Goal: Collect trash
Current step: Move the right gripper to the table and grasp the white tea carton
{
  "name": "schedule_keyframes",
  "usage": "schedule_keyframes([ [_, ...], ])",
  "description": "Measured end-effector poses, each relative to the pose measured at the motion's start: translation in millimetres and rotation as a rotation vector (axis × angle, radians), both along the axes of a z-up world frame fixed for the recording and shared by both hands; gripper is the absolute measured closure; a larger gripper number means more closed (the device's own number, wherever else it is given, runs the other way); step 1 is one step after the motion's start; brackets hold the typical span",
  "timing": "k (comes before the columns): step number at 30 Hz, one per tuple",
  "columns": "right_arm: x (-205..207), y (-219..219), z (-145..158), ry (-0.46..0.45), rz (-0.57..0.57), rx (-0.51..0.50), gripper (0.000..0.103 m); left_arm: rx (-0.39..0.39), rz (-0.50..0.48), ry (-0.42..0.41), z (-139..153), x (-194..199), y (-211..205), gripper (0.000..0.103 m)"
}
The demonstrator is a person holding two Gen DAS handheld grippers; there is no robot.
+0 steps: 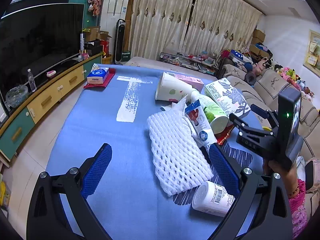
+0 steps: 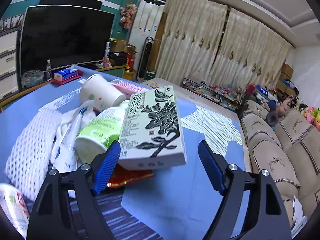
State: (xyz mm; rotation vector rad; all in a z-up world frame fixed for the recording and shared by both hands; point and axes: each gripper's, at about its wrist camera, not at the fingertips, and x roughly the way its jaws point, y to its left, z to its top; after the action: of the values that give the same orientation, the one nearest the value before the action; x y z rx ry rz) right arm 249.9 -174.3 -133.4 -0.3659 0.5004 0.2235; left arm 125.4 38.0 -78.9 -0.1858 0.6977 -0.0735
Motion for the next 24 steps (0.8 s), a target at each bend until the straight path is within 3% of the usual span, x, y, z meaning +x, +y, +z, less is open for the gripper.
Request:
schedule_keyframes([
  [4, -8, 1, 1, -0.032, 0.026, -0.021, 0.017, -0.001, -0.005, 0.004, -3, 2, -3, 0.007],
  [15, -2, 14, -7, -0.036, -0.001, -0.122, 0.017, 0.004, -0.024, 0.011, -5, 1, -14, 0.007],
  [24, 0, 35, -18, -0.079, 0.024, -0.283, 0.019, 0.006, -0.039, 0.021, -7, 1, -24, 0.007],
])
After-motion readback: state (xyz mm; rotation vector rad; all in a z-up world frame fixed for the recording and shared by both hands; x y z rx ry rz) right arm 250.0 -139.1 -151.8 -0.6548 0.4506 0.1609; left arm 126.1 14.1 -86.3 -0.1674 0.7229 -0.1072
